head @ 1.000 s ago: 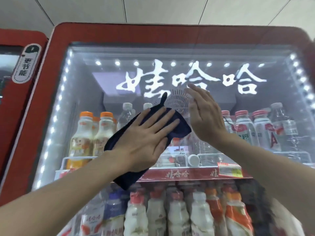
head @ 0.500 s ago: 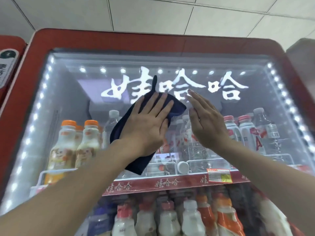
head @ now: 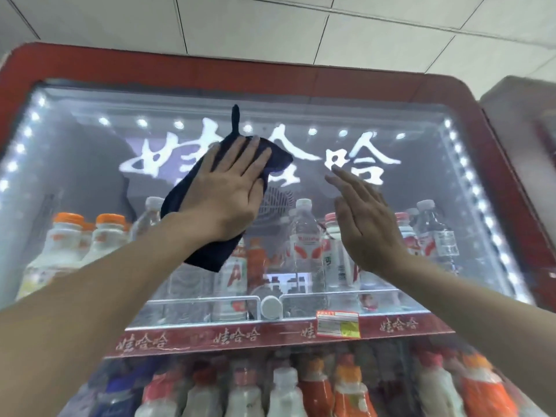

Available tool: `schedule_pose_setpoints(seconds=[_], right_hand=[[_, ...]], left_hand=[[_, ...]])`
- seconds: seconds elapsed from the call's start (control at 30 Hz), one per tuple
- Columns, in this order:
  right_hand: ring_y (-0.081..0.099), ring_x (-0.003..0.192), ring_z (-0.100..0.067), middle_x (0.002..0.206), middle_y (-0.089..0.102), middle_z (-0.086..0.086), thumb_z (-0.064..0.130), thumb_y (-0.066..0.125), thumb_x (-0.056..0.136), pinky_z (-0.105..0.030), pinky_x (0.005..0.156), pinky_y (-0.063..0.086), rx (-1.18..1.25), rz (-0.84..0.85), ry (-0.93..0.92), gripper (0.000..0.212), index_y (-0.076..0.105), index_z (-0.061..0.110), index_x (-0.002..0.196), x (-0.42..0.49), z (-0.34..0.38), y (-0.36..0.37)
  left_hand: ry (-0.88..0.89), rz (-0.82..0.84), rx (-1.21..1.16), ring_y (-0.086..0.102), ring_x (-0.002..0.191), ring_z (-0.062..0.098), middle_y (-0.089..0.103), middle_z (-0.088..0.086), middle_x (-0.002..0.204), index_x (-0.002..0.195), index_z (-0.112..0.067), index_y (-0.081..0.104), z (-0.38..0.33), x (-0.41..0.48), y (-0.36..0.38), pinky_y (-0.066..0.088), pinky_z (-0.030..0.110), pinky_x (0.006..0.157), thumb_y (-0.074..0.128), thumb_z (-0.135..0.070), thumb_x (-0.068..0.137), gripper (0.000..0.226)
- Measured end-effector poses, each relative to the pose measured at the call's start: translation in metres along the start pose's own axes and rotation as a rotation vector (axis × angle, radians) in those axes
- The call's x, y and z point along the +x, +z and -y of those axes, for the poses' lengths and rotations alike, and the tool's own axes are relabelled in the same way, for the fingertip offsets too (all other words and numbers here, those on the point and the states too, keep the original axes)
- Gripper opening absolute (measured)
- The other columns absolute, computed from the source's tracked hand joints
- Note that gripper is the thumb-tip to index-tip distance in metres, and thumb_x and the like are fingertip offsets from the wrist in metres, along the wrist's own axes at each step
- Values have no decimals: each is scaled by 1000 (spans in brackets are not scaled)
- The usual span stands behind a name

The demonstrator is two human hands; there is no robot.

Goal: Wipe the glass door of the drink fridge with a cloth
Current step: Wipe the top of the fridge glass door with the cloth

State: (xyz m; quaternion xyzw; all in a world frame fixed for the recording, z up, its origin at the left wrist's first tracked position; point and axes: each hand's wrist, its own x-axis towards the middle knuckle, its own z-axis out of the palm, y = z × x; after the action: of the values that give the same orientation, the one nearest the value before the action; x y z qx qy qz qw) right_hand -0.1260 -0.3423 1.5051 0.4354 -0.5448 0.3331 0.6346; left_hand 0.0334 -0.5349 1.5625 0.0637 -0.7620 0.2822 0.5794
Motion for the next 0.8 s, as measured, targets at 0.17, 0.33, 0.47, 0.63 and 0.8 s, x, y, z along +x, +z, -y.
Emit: schedule_pose_setpoints(seconds=[0.17,0.33,0.47,0.63,0.8], right_hand=[[30,151,-12,162,39,3,42,18,103,-33,124,20,42,12,-5,61,46,17,152,-3,0,-1],[53,125,-24,135,63,-5,28,35,100,-35,103,34,-68,-47,-51,41,65,12,123,17,-24,-26],[48,131,-26,148,51,-8,34,27,102,-38,103,37,-190,26,-7,49,54,9,135,9,-58,-37],[39,145,-21,159,41,-4,34,27,106,-41,118,31,-108,9,-35,46,47,16,143,-4,-66,-32],[39,145,-20,158,43,-4,32,26,106,-39,118,30,-68,-2,-50,45,49,16,142,-7,-66,-32]], left_hand=[[141,12,20,-13,156,12,-6,-5,170,162,-28,1,-52,-51,14,-3,46,127,5,-47,101,64],[411,73,57,-2,158,15,4,-3,171,163,-27,9,-64,-68,21,4,44,128,12,-44,107,58],[164,22,44,-12,156,8,-6,-8,170,160,-33,-4,-49,3,9,-4,41,127,1,-47,100,62],[20,-5,21,-15,155,8,-12,-9,169,162,-30,-3,-72,34,13,-8,42,126,4,-45,100,64],[75,5,1,-16,155,10,-13,-7,169,162,-29,-2,-106,-3,23,-6,44,127,3,-46,101,64]])
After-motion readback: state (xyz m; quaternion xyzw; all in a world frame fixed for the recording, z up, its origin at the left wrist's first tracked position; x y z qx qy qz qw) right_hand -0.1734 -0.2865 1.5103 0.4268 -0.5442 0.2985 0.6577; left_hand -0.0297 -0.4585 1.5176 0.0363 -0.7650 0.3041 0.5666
